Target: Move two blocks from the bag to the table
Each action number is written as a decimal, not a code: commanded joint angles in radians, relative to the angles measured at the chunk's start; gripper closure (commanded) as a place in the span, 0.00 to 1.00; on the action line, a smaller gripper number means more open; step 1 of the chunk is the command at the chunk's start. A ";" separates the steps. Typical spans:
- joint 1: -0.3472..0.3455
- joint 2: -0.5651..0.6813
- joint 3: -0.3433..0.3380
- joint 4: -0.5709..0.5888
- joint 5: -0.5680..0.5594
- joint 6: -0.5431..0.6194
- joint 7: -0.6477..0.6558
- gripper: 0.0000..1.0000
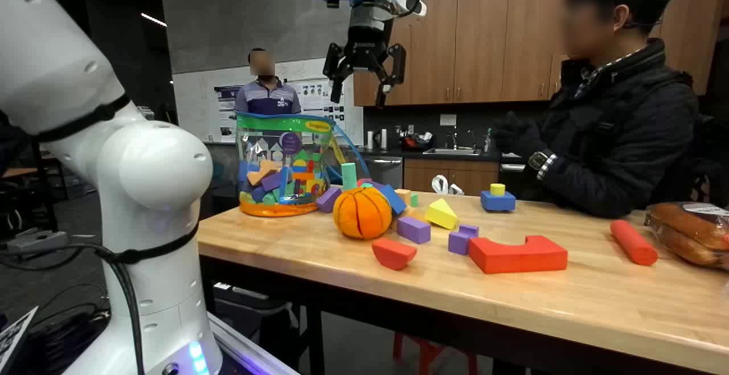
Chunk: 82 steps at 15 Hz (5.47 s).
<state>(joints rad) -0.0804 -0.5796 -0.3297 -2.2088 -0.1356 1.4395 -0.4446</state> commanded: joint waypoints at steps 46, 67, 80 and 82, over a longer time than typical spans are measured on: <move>0.228 0.096 0.366 0.303 -0.080 0.270 -0.033 0.00; 0.360 0.225 0.525 0.243 0.006 0.327 -0.011 0.00; 0.359 0.250 0.496 0.217 0.076 0.448 -0.014 0.00; 0.356 0.284 0.507 0.240 0.056 0.474 -0.007 0.00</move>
<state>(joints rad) 0.2762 -0.3375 0.1671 -2.0005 -0.0722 1.8780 -0.4583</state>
